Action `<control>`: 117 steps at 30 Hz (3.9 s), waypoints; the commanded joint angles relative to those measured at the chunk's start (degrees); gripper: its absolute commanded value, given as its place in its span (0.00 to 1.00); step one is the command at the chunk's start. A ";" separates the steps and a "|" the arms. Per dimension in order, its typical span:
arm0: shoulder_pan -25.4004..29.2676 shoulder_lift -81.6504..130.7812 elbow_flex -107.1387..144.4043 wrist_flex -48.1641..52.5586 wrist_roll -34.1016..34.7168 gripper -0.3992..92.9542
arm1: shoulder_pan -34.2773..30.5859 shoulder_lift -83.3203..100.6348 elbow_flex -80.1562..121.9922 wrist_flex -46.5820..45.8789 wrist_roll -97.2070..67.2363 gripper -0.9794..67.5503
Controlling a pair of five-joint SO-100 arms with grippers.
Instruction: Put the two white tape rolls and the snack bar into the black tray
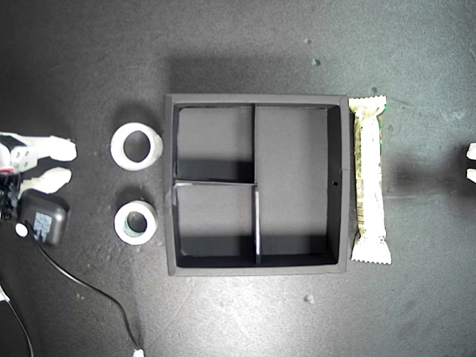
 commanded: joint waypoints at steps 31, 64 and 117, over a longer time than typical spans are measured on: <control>0.53 2.90 3.34 2.02 0.62 0.08 | -0.44 0.18 0.70 0.26 -3.08 0.11; 0.53 2.90 3.34 2.02 0.53 0.08 | -0.53 0.18 0.70 0.26 -3.08 0.11; 8.88 2.72 -4.48 -23.55 -3.25 0.05 | 11.87 0.18 0.70 -21.80 18.81 0.01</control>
